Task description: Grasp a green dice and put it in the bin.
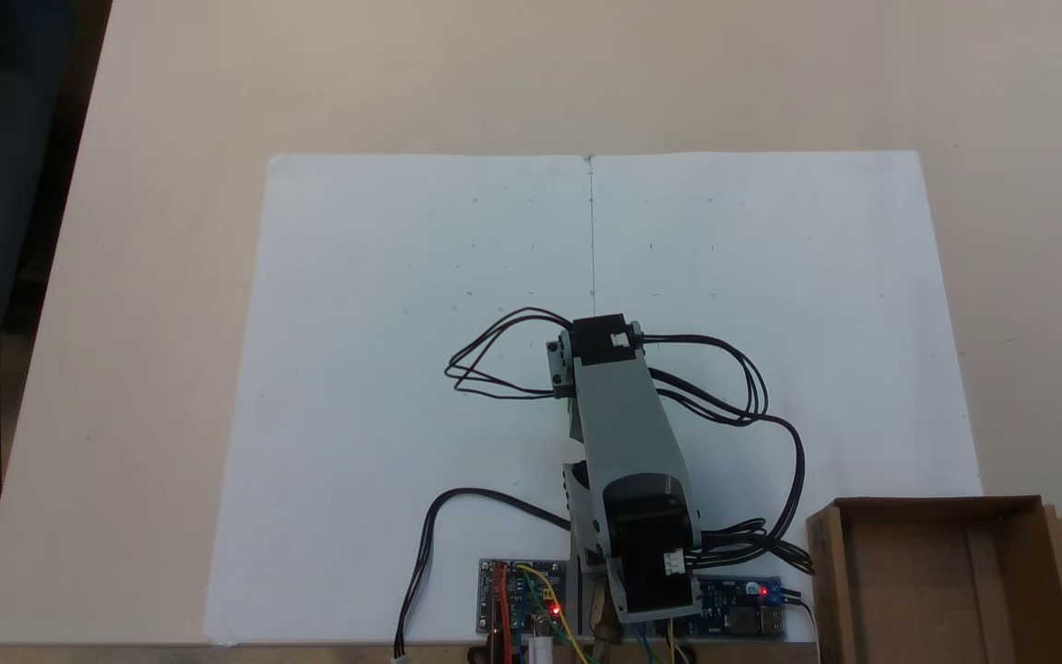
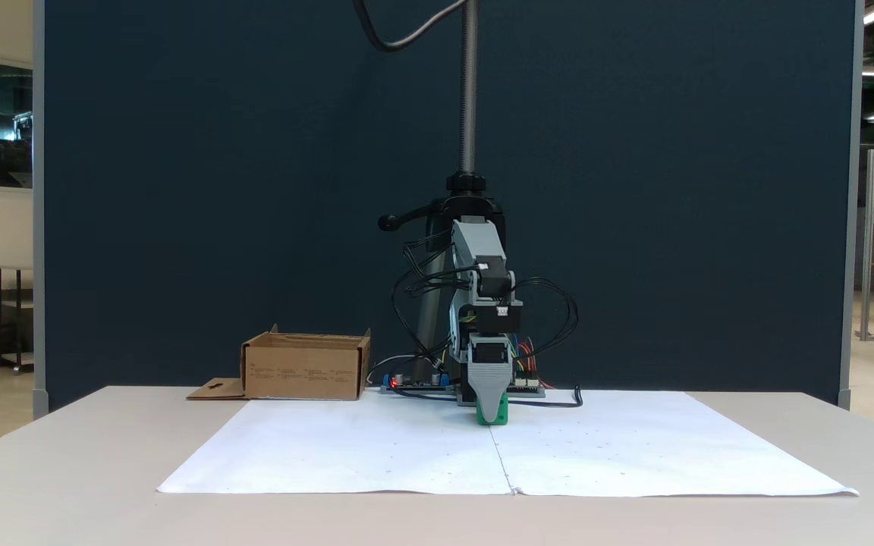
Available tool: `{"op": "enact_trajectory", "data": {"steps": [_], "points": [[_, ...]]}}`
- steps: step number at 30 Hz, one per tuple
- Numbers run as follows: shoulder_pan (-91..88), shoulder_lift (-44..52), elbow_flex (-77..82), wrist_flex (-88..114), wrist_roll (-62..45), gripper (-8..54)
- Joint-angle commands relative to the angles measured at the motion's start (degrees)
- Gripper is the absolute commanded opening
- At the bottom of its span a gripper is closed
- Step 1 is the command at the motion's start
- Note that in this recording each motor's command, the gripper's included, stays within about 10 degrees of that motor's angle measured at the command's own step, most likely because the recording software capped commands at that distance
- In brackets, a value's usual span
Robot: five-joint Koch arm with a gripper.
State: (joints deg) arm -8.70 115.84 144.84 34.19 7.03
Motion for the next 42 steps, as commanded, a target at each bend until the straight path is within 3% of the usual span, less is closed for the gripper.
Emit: {"op": "enact_trajectory", "data": {"steps": [1,5,12,18,25,34,42], "points": [[-1.0,1.1,-0.2,-2.8,2.3,31.8],[-1.4,1.1,0.2,-3.8,2.4,30.9],[-1.5,1.9,2.5,-10.2,2.2,12.0],[2.3,3.5,1.6,-15.3,1.9,12.0],[18.1,3.3,-13.1,-19.4,-1.4,12.0],[42.1,-12.7,-38.1,-21.9,-7.6,12.0],[70.5,-16.2,-52.1,-5.3,-10.9,12.0]]}}
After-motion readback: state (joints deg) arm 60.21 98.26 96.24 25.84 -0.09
